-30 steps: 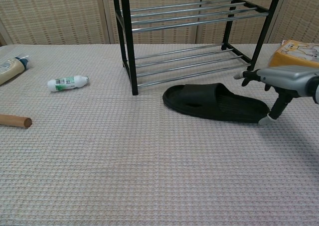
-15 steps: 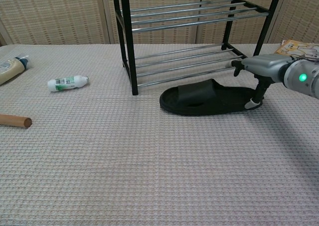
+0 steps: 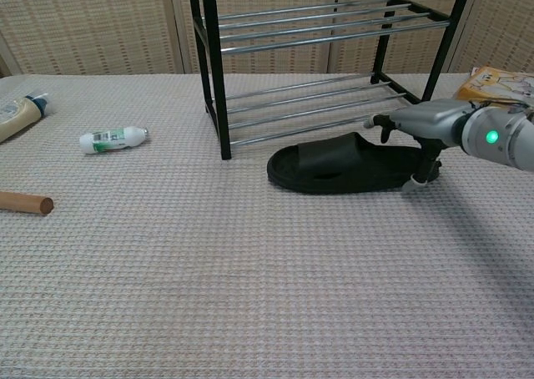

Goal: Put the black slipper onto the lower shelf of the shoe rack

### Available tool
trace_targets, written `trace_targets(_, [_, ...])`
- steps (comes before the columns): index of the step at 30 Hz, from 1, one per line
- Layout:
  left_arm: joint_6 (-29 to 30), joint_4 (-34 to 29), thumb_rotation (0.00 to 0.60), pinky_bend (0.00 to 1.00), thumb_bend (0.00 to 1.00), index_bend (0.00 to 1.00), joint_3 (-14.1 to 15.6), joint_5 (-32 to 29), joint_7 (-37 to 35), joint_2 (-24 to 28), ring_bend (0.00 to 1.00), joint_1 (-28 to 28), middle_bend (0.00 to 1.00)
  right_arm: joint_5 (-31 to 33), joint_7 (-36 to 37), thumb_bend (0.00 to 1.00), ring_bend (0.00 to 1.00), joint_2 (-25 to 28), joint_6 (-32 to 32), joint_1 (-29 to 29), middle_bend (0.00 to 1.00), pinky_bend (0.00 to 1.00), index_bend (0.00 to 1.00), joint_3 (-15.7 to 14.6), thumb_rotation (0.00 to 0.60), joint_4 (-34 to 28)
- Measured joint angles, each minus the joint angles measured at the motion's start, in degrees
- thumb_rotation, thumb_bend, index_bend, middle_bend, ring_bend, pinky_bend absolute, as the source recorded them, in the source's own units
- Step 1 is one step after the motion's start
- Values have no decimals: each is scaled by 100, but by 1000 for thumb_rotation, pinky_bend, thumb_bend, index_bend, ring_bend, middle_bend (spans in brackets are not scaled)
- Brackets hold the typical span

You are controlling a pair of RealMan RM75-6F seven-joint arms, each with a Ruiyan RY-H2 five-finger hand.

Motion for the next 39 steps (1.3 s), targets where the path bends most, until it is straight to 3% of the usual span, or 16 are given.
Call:
trace_targets(7, [13,11,600,248,244,200,-1,-4,-15,14,96,7,104,57,88,178,10,-147,-81,76,194,230,10,-12,600,223])
trace_targets(16, [30,43,600,248,244,201,1,-10,-60,19,97,25,104,107,212,200,80,-253,-133,126,281,230,39,-11,600,359])
trace_targets(22, [25,71,600,248,243,201,3,-6,-80,7,97,23,104,130,301,275,169,-261,-152,150,317,234,39,8,600,355])
trace_targets(33, [2,119,600,248,244,201,5,-5,-112,-26,97,13,104,71,526,358,230,-294,-198,132,337,249,40,2,600,434])
trace_targets(39, [10,136,600,248,244,201,-4,-12,-122,-28,96,15,104,-8,765,478,259,-337,-242,106,355,286,61,43,600,519])
